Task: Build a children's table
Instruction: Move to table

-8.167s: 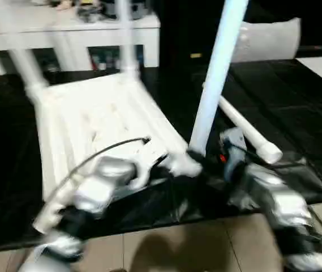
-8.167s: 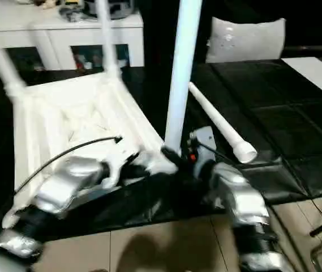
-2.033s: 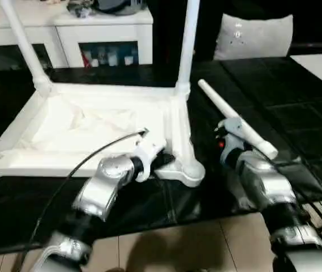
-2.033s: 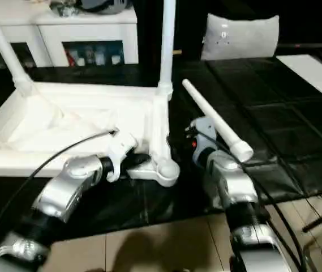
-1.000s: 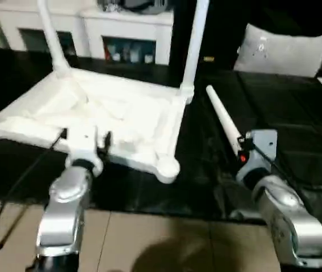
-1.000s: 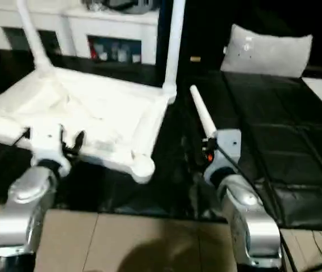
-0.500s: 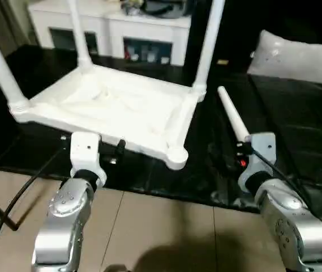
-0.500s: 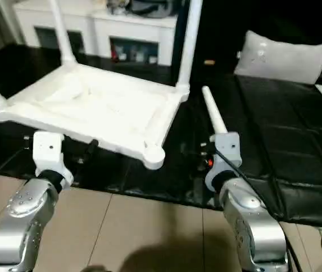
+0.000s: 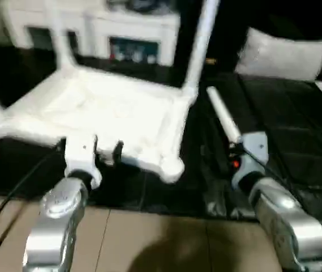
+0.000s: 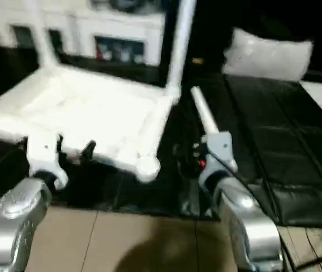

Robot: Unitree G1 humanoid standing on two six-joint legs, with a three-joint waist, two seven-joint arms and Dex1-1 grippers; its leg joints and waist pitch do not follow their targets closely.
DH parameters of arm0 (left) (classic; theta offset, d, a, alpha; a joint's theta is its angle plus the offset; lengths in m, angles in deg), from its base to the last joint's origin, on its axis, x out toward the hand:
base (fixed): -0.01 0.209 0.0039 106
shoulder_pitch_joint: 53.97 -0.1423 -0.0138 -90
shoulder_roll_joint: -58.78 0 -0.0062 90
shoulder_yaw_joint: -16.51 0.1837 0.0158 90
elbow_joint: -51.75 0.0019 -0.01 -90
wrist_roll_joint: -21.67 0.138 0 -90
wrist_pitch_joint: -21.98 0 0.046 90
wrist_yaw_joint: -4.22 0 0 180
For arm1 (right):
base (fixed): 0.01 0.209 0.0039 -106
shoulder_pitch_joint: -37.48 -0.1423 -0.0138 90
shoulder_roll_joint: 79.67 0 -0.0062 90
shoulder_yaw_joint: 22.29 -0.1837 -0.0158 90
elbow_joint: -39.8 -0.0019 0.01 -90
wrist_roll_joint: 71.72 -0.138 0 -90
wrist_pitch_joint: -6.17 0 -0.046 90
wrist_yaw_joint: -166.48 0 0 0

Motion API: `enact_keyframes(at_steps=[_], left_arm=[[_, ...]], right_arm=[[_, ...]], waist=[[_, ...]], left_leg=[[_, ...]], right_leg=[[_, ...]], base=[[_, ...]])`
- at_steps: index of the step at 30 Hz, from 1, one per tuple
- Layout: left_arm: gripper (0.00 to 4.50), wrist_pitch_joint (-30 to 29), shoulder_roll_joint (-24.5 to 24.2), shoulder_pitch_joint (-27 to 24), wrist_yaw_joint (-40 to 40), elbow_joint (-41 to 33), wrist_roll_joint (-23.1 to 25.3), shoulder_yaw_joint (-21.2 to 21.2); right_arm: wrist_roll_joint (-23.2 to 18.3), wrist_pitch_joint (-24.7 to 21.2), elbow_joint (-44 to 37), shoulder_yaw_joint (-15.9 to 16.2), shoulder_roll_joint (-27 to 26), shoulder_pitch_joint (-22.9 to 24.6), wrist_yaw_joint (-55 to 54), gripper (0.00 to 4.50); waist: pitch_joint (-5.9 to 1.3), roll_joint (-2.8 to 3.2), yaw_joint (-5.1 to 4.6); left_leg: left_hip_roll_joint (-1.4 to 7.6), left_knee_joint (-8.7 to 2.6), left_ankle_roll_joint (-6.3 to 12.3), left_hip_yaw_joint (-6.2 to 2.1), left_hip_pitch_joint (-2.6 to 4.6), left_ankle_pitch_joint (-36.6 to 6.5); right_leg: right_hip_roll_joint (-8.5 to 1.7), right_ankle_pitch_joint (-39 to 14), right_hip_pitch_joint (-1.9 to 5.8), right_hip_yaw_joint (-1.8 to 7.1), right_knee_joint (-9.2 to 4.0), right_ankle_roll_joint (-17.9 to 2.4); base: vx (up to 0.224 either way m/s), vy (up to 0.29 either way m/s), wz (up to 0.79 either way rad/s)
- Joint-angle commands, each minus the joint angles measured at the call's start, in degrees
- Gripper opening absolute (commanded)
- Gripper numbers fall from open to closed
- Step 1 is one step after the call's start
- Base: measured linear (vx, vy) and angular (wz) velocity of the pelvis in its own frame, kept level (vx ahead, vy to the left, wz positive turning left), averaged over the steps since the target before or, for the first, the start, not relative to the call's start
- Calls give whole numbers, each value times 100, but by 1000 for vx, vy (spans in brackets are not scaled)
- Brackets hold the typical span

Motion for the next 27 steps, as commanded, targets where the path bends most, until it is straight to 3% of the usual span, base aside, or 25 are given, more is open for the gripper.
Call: enact_keyframes(at_steps=[1,2,3,4,5,6,7,8,9,10,11,12,13,14,16,17,18,19,20,21,22,23,24,26,27], left_arm=[[446,-51,-48,111,48,-46,84,212],[446,-72,-122,132,78,-79,82,242],[446,-72,-122,132,78,-79,82,242],[446,-98,-165,126,96,-112,53,227],[446,-106,-202,121,109,-122,32,196],[446,-117,-231,117,119,-130,12,168],[446,-116,-242,123,119,-115,12,157],[446,-112,-260,154,106,-59,26,134],[446,-112,-253,188,85,-17,40,130],[446,-109,-243,218,66,20,55,139],[446,-108,-236,235,55,40,62,148],[446,-109,-234,256,58,49,65,174],[446,-118,-247,261,87,28,56,204],[446,-136,-274,253,121,-8,35,230],[446,-139,-338,218,171,-43,-10,244],[446,-132,-362,207,182,-41,-28,244],[446,-126,-407,219,199,-9,-9,264],[446,-126,-407,219,199,-9,-9,264],[446,-111,-452,252,265,40,0,303],[446,-100,-461,279,341,57,-41,321],[446,-133,-521,334,523,19,-120,390],[446,-169,-557,356,635,-24,-180,426],[446,-284,-772,418,975,-143,-291,579],[446,-438,-1031,480,1301,-238,-389,716],[446,-568,-1178,528,1497,-274,-483,759]], right_arm=[[0,-80,24,52,185,-72,188,450],[-26,-104,33,35,162,-94,181,450],[-26,-104,33,35,162,-94,181,450],[-28,-79,67,34,132,-106,164,450],[7,-54,112,71,123,-118,148,450],[40,-36,142,107,117,-127,135,450],[69,-31,150,131,123,-137,123,450],[137,-33,166,190,141,-171,85,450],[154,-46,174,206,154,-198,72,450],[175,-47,196,216,182,-220,57,450],[185,-46,212,218,200,-232,50,450],[193,-67,226,209,223,-243,41,450],[232,-118,273,234,277,-278,45,450],[288,-200,347,231,297,-331,-5,450],[346,-326,509,180,261,-442,-118,450],[359,-350,558,153,235,-477,-159,450],[390,-390,623,116,226,-537,-223,450],[390,-390,623,116,226,-537,-223,450],[404,-454,725,74,248,-630,-280,450],[398,-499,803,34,268,-705,-307,450],[422,-753,952,-48,330,-897,-394,450],[434,-991,1023,-67,388,-1011,-422,450],[329,-1681,1213,-224,482,-1335,-400,450],[205,-2211,1408,-374,554,-1630,-323,450],[188,-2367,1561,-414,617,-1798,-282,450]], waist=[[-321,-24,116],[-403,-78,241],[-426,-12,290],[-414,90,264],[-448,283,135],[-568,447,-154],[-656,322,-351],[-519,345,-137],[-477,248,-186],[-465,213,-165],[-359,-64,-175],[-381,-499,15],[-416,-243,171],[-311,-252,202],[-185,-136,160],[-151,35,75],[-178,177,-105],[-230,211,-191],[-315,324,-311],[-271,310,-354],[-254,254,-338],[-289,95,-303],[-319,111,-195],[-441,14,-176],[-458,125,-163]], left_leg=[[59,-88,759,-100,-307,-773],[31,291,893,-258,-724,-209],[93,357,857,-340,-829,66],[174,222,750,-450,-961,591],[301,-61,873,-577,-551,1438],[907,-40,2091,-1343,694,2579],[1184,-7,2689,-1607,977,3611],[1034,168,2683,-1299,714,4594],[817,-70,2552,-894,351,3973],[659,-91,2495,-718,293,3369],[193,-85,2125,-367,42,1501],[-348,335,1487,-231,-359,-270],[-308,621,1199,-389,-433,-501],[-118,783,571,-545,-538,-210],[64,541,266,-563,-441,-113],[182,116,253,-520,-305,-243],[332,-249,146,-598,-210,-1120],[433,-328,124,-714,13,-1489],[544,-395,374,-970,343,-1340],[551,-411,571,-989,337,-1215],[475,-325,947,-918,227,-669],[256,-109,1040,-678,-41,95],[156,-37,982,-616,-303,1056],[163,29,777,-642,-324,2192],[150,70,705,-638,-311,2496]], right_leg=[[-663,714,467,562,-544,-1114],[-892,1064,841,814,-595,-1176],[-944,1386,887,814,-564,-1214],[-670,2043,840,527,-390,-1064],[-99,2118,540,22,-103,-563],[-13,319,-666,-180,526,-36],[-163,-447,-951,-115,679,246],[-246,-242,-1099,-4,765,565],[-215,330,-1021,-15,801,635],[-195,580,-1027,-5,648,541],[-266,1068,-730,202,-44,129],[-596,-563,-83,732,-572,226],[-1135,-1052,123,1038,-614,-338],[-1207,-2179,164,900,-699,-835],[-1106,-2660,38,717,-791,-1288],[-827,-2851,-43,367,-780,-1238],[-339,-2444,-147,102,-486,-940],[-247,-1911,-248,35,-335,-887],[-180,-525,-430,-61,-18,-913],[-195,-139,-505,-62,24,-835],[-340,392,-447,-11,-61,-783],[-591,972,-242,214,-241,-1053],[-687,1542,-36,357,-188,-1243],[-599,2381,-46,345,-47,-1229],[-574,2680,-97,337,-3,-1239]], base=[[115,-9,2],[139,2,5],[139,2,5],[145,11,-5],[136,-6,-6],[136,-6,-6],[200,-21,-5],[115,5,1],[115,5,1],[0,0,0],[26,-65,2],[26,-65,2],[54,-61,-2],[0,0,0],[0,0,0],[0,0,0],[0,0,0],[72,58,-1],[73,41,6],[73,41,6],[0,0,0],[0,0,0],[0,0,0],[0,0,0],[0,0,0]])
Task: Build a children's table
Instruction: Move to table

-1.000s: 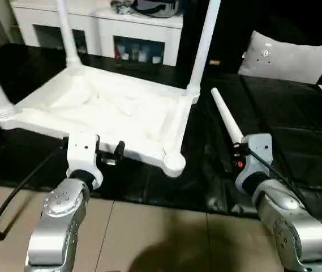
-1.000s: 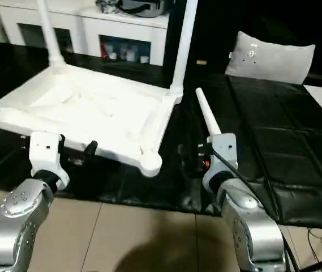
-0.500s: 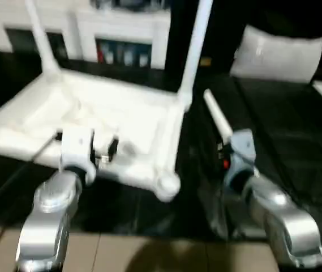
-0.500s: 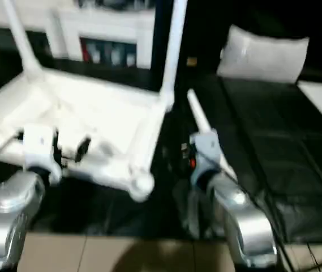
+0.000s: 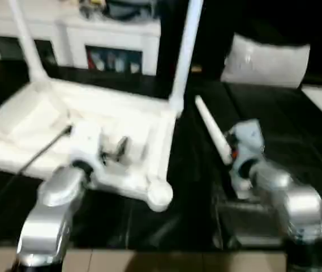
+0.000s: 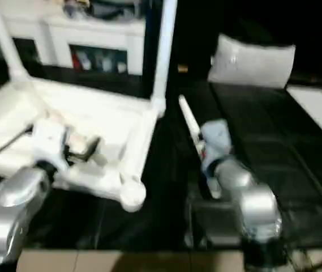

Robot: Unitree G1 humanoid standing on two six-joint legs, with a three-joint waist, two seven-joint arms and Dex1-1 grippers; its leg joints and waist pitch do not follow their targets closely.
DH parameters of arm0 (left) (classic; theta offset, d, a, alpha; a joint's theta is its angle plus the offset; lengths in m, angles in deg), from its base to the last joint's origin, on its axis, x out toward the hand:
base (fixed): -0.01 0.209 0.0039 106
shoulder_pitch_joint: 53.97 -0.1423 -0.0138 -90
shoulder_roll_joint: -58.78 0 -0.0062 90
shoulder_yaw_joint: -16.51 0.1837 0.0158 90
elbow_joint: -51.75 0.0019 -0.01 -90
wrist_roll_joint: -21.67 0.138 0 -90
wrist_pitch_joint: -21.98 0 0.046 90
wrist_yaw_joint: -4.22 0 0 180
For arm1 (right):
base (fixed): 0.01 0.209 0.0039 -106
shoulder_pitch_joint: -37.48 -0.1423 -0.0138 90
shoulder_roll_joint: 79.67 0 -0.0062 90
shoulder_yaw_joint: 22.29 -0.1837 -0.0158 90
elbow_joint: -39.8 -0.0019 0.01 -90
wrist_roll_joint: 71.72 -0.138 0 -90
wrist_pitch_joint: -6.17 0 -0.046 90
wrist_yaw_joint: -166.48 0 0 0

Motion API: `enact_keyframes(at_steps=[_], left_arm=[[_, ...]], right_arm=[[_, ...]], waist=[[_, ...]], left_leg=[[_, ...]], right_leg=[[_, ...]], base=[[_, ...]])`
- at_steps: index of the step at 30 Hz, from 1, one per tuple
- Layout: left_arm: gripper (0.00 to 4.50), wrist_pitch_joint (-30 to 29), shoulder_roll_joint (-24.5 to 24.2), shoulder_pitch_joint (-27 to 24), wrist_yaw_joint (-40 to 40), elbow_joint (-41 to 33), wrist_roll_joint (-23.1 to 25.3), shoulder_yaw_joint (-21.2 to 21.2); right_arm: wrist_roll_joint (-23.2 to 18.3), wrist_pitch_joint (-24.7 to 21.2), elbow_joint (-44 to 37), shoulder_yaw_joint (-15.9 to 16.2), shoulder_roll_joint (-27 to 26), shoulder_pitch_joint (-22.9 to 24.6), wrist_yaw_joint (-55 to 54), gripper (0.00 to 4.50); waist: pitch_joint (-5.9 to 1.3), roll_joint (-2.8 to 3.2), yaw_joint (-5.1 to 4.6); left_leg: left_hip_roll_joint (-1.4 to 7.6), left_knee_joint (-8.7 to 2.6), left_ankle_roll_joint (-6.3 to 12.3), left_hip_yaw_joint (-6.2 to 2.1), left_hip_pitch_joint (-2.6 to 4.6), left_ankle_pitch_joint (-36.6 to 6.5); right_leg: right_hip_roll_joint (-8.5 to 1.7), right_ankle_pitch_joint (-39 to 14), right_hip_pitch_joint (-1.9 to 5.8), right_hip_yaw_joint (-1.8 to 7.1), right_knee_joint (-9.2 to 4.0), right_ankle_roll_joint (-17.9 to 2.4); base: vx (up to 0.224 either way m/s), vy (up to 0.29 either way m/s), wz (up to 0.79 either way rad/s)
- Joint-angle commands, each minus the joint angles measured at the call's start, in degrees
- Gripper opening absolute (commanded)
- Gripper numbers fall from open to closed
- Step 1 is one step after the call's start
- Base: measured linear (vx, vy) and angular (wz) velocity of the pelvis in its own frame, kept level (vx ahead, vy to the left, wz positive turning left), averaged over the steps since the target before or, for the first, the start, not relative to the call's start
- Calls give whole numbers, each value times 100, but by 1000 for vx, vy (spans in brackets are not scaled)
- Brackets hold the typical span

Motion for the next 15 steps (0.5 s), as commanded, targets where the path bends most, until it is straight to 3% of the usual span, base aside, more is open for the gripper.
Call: enact_keyframes(at_steps=[1,3,6,9,11,13,15], left_arm=[[446,-454,-370,156,614,-160,-301,130],[446,-771,-565,318,889,-130,-473,189],[450,-960,-691,451,1156,-127,-652,218],[450,-999,-891,508,1533,-241,-847,290],[450,-1065,-916,543,1578,-213,-904,307],[450,-1140,-959,619,1594,-161,-934,388],[450,-1260,-994,710,1639,-185,-968,471]], right_arm=[[-44,-531,483,-150,172,-409,102,450],[-23,-553,891,-129,266,-655,160,450],[-31,-518,1423,-84,341,-926,226,421],[-51,-289,2261,-90,352,-1295,332,401],[-56,-297,2525,-52,351,-1426,458,376],[-48,-258,2959,49,359,-1622,680,355],[-21,-173,3372,150,381,-1813,841,331]], waist=[[-407,121,36],[-322,137,66],[-230,145,124],[-185,155,164],[-186,172,168],[-191,178,174],[-180,146,202]], left_leg=[[310,-325,531,-125,-45,2743],[370,-413,292,-66,-59,1601],[451,-501,7,-42,-62,336],[477,-543,-162,-3,-50,-247],[494,-558,-211,41,-37,-389],[507,-574,-266,40,-85,-393],[514,-572,-286,70,-78,-433]], right_leg=[[-357,2425,347,307,-109,-1318],[-385,1425,326,293,-205,-1544],[-442,-16,334,310,-303,-1615],[-458,-856,293,318,-376,-1488],[-438,-1083,264,312,-400,-1396],[-432,-1186,285,305,-395,-1299],[-426,-1391,253,315,-447,-1145]], base=[[0,0,0],[-14,-52,0],[-74,-50,0],[-57,-44,1],[-27,-22,1],[0,0,0],[0,0,0]])
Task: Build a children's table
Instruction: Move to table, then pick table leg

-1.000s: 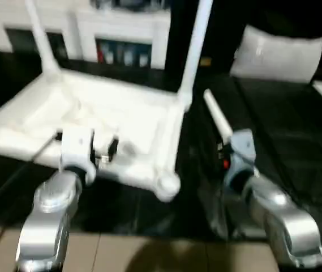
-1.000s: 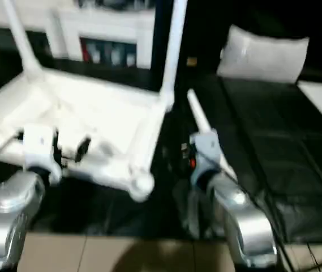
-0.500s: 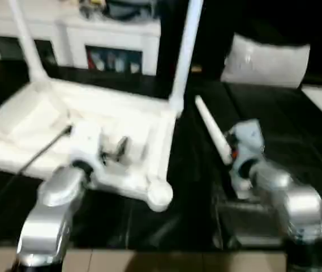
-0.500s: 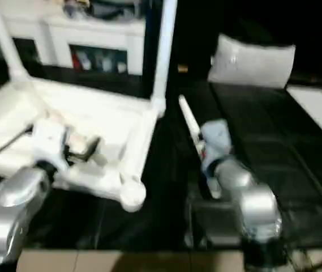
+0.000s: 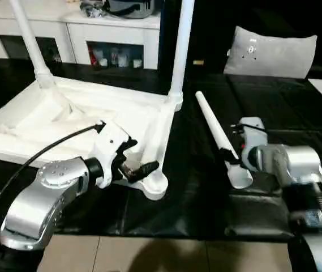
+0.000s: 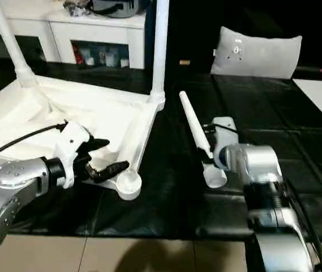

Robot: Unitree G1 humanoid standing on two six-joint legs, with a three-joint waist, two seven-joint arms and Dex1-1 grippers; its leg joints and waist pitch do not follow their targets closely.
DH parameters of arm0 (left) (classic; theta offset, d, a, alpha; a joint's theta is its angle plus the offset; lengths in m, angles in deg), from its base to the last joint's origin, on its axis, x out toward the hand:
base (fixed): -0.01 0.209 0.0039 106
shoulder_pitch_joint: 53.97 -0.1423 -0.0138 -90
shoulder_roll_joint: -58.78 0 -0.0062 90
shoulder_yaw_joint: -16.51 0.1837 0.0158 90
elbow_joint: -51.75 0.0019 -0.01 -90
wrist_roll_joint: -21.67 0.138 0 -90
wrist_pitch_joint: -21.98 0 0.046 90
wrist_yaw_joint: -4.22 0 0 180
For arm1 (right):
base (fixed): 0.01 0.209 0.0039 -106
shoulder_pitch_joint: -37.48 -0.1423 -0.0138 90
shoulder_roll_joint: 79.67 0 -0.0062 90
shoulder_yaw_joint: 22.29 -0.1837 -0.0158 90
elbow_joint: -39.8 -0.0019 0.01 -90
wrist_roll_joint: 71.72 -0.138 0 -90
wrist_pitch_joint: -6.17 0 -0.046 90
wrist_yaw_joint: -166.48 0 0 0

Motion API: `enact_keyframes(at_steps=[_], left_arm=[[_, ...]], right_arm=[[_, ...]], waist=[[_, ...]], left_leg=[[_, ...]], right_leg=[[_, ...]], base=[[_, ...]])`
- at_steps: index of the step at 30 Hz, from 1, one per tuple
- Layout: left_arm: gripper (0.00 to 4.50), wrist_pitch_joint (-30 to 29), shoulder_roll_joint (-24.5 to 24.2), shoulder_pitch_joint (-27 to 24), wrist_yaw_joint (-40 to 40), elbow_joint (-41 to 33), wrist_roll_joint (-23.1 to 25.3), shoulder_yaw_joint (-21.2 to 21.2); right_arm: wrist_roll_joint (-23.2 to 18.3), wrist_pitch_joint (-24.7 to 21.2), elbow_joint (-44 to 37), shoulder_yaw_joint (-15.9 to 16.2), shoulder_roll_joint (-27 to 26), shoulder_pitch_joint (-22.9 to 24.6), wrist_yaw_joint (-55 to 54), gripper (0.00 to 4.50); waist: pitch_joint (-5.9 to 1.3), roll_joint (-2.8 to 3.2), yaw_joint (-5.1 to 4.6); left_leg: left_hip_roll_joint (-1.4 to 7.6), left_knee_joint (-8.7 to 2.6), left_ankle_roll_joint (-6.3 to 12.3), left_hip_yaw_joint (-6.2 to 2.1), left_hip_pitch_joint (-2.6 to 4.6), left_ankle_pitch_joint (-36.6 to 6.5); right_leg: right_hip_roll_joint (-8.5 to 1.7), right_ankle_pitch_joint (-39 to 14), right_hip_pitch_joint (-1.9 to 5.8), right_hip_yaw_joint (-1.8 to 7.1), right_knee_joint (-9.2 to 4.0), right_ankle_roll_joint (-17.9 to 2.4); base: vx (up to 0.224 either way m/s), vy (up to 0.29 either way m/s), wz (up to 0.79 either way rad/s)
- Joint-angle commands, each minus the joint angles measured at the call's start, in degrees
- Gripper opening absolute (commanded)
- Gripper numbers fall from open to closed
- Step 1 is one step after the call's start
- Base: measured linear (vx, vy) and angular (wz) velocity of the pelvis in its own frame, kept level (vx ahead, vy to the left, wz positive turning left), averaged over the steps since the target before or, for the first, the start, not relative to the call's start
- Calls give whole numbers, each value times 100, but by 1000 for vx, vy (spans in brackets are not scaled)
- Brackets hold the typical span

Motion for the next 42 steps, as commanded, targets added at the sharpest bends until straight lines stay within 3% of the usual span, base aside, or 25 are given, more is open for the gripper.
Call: enact_keyframes(at_steps=[1,3,6,10,16,22,25,27,29,31,33,34,35,36,37,39,40,41,42], left_arm=[[450,-127,-58,120,89,-55,-51,109],[450,-153,-59,142,96,-82,-79,112],[450,-139,-16,148,83,-27,-128,80],[450,-140,-54,173,65,-41,-115,164],[450,-177,-68,118,51,-94,-162,123],[450,-189,-12,193,22,-85,-171,207],[450,-109,34,143,-58,-11,-144,136],[450,45,159,241,-197,167,-60,91],[450,160,272,310,-304,253,-7,81],[450,292,508,416,-511,342,-4,-19],[450,341,573,439,-558,358,-15,-56],[450,470,840,519,-681,423,-187,-267],[450,491,910,541,-706,442,-245,-328],[450,608,1048,615,-754,483,-324,-417],[450,632,1070,629,-762,491,-337,-431],[450,810,1623,982,-1009,687,-734,-761],[450,847,1799,1091,-1087,755,-867,-860],[450,847,1799,1091,-1087,755,-867,-860],[450,814,2070,1286,-1233,870,-1080,-1038]], right_arm=[[15,100,332,71,75,-197,157,331],[49,178,601,133,86,-318,226,319],[82,199,966,202,98,-474,354,288],[129,296,1210,205,102,-538,393,253],[108,461,1541,147,49,-633,423,210],[59,565,1570,-35,67,-588,358,191],[-255,992,1392,-699,17,-497,43,188],[-608,1848,959,-1342,-117,-254,-163,188],[-838,2213,660,-1642,-205,-96,-120,188],[-1191,2464,202,-1992,-341,87,104,188],[-1303,2499,95,-2103,-386,120,160,188],[-1767,2338,-276,-2480,-551,198,412,188],[-1888,2295,-372,-2569,-596,218,482,188],[-2149,2260,-618,-2677,-695,286,712,188],[-2199,2263,-663,-2689,-714,301,749,188],[-3024,2279,-1434,-2771,-995,562,1312,188],[-3235,2261,-1618,-2768,-1053,630,1451,188],[-3235,2261,-1618,-2768,-1053,630,1451,188],[-3552,2154,-1931,-2702,-1121,748,1669,187]], waist=[[-286,33,40],[-297,6,50],[-319,28,58],[-328,3,74],[-305,44,96],[-306,22,127],[-322,10,154],[-336,12,172],[-397,-3,197],[-401,-7,193],[-390,-14,191],[-372,-7,180],[-361,-22,179],[-356,30,181],[-357,12,179],[-349,-12,178],[-364,1,205],[-360,-29,208],[-362,-49,225]], left_leg=[[314,-497,-88,-16,-76,-640],[311,-494,-84,10,-71,-610],[313,-503,-72,25,-108,-342],[327,-507,-50,27,-120,-178],[329,-521,-85,36,-105,-448],[342,-536,-117,34,-94,-549],[341,-531,-109,47,-105,-382],[344,-517,-79,63,-115,-201],[329,-491,29,63,-145,219],[319,-469,178,73,-169,431],[327,-482,271,65,-174,316],[325,-487,290,72,-179,189],[331,-489,314,81,-174,53],[325,-496,308,69,-180,7],[329,-495,316,77,-173,-42],[316,-492,344,95,-169,-103],[350,-493,365,74,-158,-103],[352,-505,392,70,-173,-74],[351,-499,386,65,-183,-24]], right_leg=[[-537,-1515,304,354,-521,-1032],[-521,-1599,289,339,-536,-1001],[-489,-1187,302,333,-498,-1036],[-482,-862,312,326,-466,-1109],[-491,-1224,291,327,-508,-1079],[-489,-1336,272,334,-518,-1000],[-499,-1149,281,341,-502,-986],[-497,-848,283,347,-488,-983],[-470,-200,312,336,-402,-1034],[-441,281,300,331,-376,-1130],[-458,212,311,320,-386,-1193],[-466,-4,312,327,-414,-1187],[-478,-194,319,335,-454,-1139],[-471,-361,315,324,-465,-1109],[-473,-443,304,326,-493,-1080],[-469,-615,297,327,-536,-1012],[-490,-614,300,325,-512,-1014],[-490,-690,298,310,-529,-1017],[-498,-733,304,308,-520,-1017]], base=[[0,0,0],[0,0,0],[0,0,0],[0,0,0],[0,0,0],[0,0,0],[0,0,0],[0,0,0],[0,0,0],[0,0,0],[0,0,0],[0,0,0],[0,0,0],[0,0,0],[0,0,0],[0,0,0],[0,0,0],[0,0,0],[0,0,0]])
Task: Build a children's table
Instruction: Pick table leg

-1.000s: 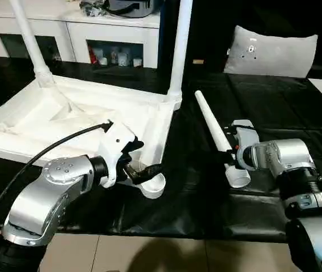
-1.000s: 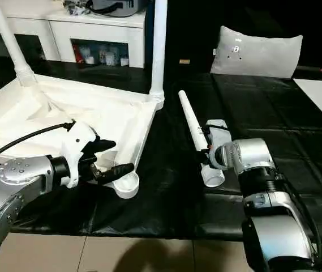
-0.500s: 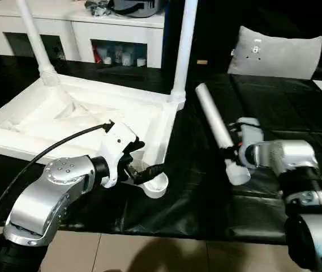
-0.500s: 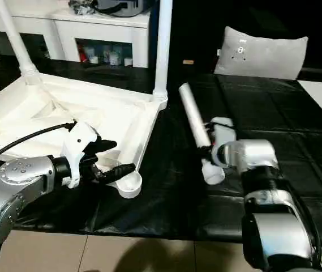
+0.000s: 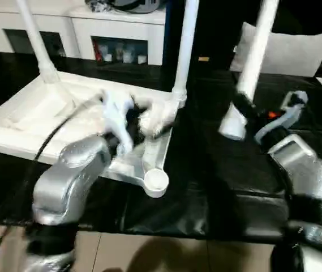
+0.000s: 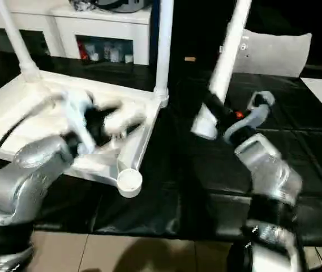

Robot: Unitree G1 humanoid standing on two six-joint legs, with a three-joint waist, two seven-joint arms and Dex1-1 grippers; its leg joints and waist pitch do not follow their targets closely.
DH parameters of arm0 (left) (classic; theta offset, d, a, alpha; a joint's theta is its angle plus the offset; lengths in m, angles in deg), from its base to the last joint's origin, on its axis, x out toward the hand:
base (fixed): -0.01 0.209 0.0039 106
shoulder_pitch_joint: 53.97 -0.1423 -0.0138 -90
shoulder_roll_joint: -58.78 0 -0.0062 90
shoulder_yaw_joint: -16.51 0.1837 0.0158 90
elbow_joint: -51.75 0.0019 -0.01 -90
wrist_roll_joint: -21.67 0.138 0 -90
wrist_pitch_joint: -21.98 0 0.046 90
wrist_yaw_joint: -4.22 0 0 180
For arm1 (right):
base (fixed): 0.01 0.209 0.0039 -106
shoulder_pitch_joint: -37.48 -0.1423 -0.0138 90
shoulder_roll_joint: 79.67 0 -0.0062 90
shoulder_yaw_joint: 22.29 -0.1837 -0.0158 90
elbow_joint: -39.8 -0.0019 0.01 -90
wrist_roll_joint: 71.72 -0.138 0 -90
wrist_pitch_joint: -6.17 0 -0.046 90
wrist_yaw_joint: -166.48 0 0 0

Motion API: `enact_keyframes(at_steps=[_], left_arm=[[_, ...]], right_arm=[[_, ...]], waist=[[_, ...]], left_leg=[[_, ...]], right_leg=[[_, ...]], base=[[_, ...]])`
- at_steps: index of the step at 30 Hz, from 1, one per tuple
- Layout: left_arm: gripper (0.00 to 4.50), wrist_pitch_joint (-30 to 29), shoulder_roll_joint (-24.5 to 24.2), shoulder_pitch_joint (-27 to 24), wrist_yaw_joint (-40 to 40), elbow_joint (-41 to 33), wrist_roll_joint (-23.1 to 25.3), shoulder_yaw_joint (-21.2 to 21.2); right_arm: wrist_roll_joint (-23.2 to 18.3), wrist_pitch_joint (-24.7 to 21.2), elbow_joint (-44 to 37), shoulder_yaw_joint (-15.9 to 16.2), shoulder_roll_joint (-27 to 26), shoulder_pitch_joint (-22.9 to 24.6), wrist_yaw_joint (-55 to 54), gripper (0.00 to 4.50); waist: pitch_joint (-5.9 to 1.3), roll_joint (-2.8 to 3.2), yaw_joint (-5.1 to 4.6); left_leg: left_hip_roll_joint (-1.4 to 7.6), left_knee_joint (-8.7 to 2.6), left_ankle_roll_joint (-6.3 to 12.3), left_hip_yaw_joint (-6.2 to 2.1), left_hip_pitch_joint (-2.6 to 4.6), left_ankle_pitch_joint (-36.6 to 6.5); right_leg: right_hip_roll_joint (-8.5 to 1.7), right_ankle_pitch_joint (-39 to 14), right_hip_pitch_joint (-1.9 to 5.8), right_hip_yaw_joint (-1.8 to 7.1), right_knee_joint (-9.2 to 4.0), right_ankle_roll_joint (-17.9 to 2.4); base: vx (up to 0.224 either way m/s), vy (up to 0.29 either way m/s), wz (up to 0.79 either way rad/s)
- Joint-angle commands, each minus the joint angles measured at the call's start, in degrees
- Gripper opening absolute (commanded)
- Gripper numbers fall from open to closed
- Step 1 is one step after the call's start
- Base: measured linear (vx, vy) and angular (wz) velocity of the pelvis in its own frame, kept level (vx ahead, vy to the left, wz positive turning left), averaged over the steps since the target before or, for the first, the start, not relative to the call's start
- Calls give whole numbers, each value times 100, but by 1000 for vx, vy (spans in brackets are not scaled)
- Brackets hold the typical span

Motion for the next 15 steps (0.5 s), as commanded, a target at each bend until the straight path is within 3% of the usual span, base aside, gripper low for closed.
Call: enact_keyframes(at_steps=[1,3,7,15], left_arm=[[450,2,207,209,-197,112,-293,-205],[450,-89,462,464,-227,212,-612,-367],[450,-365,770,687,-107,284,-1359,-581],[450,-710,987,950,-153,547,-1853,-706]], right_arm=[[-502,-171,-547,47,13,64,339,187],[-742,-390,-906,230,-22,233,716,187],[-919,-622,-1174,531,-11,445,1099,187],[-1124,-872,-1508,1028,138,691,1461,187]], waist=[[-358,-46,43],[-356,-97,54],[-359,-66,82],[-378,-109,157]], left_leg=[[295,-421,367,4,-75,-112],[291,-423,405,-3,-87,-38],[284,-416,388,0,-82,40],[304,-421,381,-13,-77,316]], right_leg=[[-500,-776,422,325,-523,-995],[-495,-808,424,319,-522,-919],[-499,-920,404,317,-548,-840],[-507,-653,414,311,-521,-798]], base=[[0,0,0],[0,0,0],[0,0,0],[0,0,0]])
